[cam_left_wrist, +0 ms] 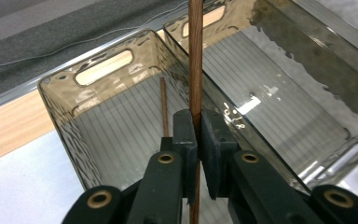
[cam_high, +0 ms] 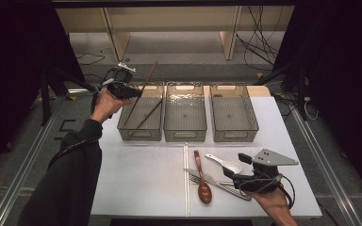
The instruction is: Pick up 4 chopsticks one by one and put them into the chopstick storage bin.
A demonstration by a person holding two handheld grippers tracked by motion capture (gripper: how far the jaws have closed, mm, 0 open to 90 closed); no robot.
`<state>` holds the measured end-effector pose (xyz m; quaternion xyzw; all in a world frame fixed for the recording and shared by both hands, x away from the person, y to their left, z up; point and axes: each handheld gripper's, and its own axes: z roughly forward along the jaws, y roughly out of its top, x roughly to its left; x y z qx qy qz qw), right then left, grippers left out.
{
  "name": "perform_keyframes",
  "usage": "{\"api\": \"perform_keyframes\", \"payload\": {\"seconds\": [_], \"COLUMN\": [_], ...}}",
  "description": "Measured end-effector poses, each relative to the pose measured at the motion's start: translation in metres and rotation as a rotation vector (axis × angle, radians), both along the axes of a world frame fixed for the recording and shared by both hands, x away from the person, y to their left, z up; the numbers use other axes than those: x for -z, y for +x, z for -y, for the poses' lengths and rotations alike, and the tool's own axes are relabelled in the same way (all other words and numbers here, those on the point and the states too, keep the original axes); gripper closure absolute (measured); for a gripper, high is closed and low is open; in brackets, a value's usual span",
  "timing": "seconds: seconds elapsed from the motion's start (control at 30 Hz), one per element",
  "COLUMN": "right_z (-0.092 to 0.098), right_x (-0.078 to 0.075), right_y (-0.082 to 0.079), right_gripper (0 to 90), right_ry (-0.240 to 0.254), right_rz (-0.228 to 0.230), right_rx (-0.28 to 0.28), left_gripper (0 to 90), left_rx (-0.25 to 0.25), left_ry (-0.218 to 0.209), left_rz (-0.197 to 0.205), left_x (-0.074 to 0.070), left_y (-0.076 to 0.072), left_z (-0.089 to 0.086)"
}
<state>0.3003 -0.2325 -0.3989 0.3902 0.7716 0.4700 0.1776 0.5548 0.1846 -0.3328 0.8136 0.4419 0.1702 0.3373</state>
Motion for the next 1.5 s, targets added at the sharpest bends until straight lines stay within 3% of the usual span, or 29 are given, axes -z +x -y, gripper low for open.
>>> {"api": "perform_keyframes", "payload": {"seconds": [0.63, 0.87, 1.5], "right_z": [0.000, 0.000, 0.000], "right_x": [0.000, 0.000, 0.000], "right_y": [0.000, 0.000, 0.000], "right_gripper": [27.0, 27.0, 27.0], "right_ry": [0.005, 0.002, 0.006], "right_rz": [0.000, -0.001, 0.001], "right_rx": [-0.003, -0.005, -0.003], "left_gripper": [84.0, 83.9, 79.2], "left_rx": [-0.024, -0.048, -0.095], "left_ry": [0.014, 0.003, 0.033], "left_rz": [0.015, 0.006, -0.031], "left_x": [0.024, 0.030, 0.045], "left_y": [0.007, 0.009, 0.010], "left_z": [-0.001, -0.006, -0.006]}}
